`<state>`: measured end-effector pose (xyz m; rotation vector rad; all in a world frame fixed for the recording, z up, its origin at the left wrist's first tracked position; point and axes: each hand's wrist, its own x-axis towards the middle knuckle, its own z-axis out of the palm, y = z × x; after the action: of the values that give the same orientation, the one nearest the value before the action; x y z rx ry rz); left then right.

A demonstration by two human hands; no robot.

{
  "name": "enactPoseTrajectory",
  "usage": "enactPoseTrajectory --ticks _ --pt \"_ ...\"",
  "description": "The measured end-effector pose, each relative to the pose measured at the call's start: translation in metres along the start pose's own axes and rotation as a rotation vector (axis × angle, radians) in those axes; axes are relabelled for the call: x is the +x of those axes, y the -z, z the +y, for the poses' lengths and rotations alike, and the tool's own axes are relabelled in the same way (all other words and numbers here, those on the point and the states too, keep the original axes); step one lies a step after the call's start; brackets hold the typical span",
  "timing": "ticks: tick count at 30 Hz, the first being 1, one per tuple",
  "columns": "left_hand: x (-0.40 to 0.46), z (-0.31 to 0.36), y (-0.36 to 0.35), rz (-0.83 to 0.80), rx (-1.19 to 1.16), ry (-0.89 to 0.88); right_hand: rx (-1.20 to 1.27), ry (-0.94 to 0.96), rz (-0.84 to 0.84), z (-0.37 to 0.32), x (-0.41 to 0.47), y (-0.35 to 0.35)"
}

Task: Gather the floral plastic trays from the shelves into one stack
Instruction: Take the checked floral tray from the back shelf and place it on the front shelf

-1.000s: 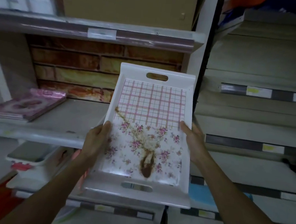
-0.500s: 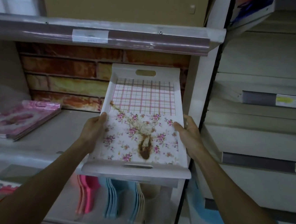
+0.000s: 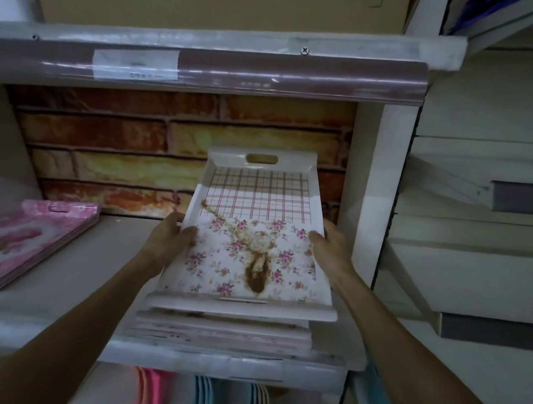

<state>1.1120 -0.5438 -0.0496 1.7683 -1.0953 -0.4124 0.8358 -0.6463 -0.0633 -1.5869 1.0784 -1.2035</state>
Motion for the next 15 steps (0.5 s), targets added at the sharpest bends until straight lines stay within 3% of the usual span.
enactPoseTrajectory --ticks 15 --pt "0.020 -0.067 -0.014 -0.032 0.346 0.004 -0.157 -0.137 0.026 0.040 -0.009 -0.042"
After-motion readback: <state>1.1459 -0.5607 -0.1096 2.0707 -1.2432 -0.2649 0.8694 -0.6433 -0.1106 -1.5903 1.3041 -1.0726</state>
